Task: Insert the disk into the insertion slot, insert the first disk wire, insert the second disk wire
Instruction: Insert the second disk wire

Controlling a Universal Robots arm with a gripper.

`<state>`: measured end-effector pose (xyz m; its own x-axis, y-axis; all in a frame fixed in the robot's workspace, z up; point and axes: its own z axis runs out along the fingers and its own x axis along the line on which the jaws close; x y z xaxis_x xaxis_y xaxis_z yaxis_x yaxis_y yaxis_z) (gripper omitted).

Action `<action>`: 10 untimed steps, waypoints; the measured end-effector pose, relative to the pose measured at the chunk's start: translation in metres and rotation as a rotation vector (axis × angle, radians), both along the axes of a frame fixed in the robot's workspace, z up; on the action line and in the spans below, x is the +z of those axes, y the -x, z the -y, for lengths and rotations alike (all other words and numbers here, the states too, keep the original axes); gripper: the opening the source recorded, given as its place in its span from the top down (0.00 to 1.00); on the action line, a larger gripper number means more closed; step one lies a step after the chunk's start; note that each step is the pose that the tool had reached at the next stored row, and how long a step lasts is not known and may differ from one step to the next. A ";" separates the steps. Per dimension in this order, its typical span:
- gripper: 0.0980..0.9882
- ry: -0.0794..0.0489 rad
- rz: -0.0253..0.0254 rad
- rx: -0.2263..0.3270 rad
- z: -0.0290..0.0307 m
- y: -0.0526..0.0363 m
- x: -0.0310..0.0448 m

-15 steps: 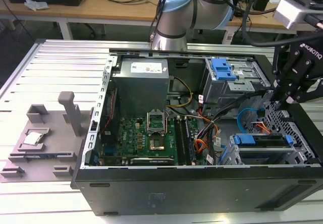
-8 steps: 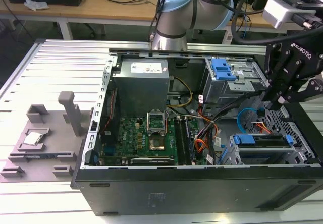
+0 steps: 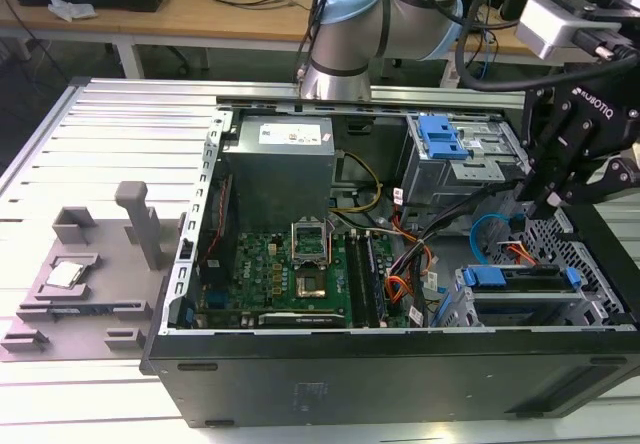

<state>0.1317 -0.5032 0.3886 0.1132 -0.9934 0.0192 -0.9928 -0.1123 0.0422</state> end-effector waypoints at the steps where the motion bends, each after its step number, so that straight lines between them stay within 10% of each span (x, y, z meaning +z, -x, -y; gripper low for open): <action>1: 0.77 0.000 0.0000 0.003 -0.0003 0.0001 -0.0003; 10: 0.77 0.011 -0.0001 0.038 -0.0004 0.0119 -0.0133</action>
<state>0.1198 -0.5028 0.3752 0.1507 -0.9881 0.0296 -0.9878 -0.1493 0.0437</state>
